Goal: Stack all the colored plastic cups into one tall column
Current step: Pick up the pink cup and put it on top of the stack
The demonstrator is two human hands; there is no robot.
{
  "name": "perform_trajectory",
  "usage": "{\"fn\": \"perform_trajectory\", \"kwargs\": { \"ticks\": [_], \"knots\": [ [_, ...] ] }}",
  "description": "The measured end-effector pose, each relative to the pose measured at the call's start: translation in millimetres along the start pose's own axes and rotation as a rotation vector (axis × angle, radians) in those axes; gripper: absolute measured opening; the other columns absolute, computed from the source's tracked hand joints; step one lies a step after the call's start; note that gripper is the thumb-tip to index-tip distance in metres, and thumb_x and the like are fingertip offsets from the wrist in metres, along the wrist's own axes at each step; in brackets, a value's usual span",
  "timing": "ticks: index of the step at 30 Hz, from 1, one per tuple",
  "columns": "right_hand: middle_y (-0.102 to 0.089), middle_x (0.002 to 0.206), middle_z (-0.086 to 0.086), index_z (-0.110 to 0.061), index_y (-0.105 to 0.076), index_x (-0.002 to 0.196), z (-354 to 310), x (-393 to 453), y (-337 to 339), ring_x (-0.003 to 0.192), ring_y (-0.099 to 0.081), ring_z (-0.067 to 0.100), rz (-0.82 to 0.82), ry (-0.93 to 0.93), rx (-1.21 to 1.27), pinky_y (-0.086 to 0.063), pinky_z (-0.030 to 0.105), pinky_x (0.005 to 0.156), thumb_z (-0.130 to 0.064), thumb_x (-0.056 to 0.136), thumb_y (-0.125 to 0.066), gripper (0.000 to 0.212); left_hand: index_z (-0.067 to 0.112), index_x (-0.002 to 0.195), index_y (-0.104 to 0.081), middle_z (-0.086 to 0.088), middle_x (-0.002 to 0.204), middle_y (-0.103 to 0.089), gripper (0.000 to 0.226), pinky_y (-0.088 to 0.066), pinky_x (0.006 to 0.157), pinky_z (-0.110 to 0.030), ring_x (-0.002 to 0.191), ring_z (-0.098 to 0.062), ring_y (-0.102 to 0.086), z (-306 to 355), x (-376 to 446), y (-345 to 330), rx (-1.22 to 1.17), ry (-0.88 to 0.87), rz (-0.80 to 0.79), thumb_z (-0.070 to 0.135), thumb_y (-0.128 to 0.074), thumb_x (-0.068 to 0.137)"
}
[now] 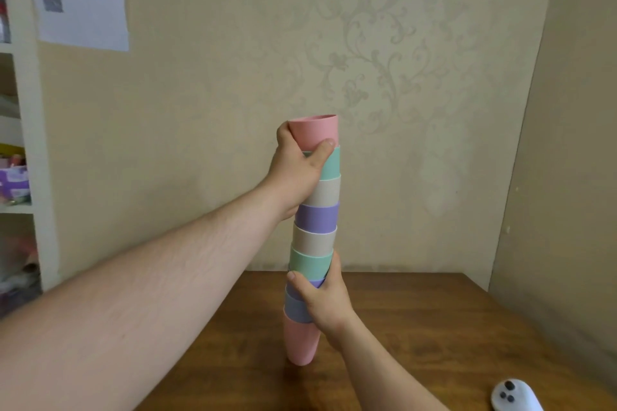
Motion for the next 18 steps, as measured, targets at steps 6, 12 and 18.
{"fn": "perform_trajectory", "kwargs": {
  "ticks": [6, 12, 18],
  "knots": [
    [-0.066, 0.122, -0.006, -0.038, -0.043, 0.139, 3, 0, -2, 0.112, -0.068, 0.015, -0.021, -0.006, -0.019, -0.061, 0.023, 0.081, -0.028, 0.090, -0.083, 0.065, 0.028, 0.157, -0.032, 0.009, 0.116, -0.065, 0.065, -0.053, 0.079, -0.023, 0.093, -0.006, -0.066, -6, 3, 3, -0.024, -0.071, -0.010, 0.028, -0.069, 0.104],
    [-0.066, 0.124, -0.006, -0.043, -0.042, 0.136, 3, 2, -3, 0.114, -0.068, 0.014, -0.067, 0.002, -0.048, -0.061, 0.026, 0.085, -0.030, 0.090, -0.083, 0.063, 0.032, 0.166, -0.020, 0.002, 0.137, -0.061, 0.092, -0.055, 0.104, -0.037, 0.118, -0.020, -0.064, -6, 11, 5, 0.090, -0.115, -0.130, 0.046, -0.072, 0.092],
    [-0.065, 0.124, -0.007, -0.046, -0.041, 0.134, 2, 3, -2, 0.114, -0.068, 0.014, -0.070, 0.001, -0.081, -0.062, 0.028, 0.089, -0.032, 0.090, -0.083, 0.062, 0.030, 0.160, -0.028, -0.002, 0.140, -0.062, 0.086, -0.054, 0.101, -0.033, 0.123, -0.024, -0.065, -3, 9, -1, 0.150, -0.206, -0.105, 0.049, -0.072, 0.089]
  ]
}}
Point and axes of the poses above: each hand's wrist, its own x-axis towards the middle knuckle, its own y-axis out of the back of the hand, z = x × y, the point moved 8 cm from there along x, towards the middle knuckle
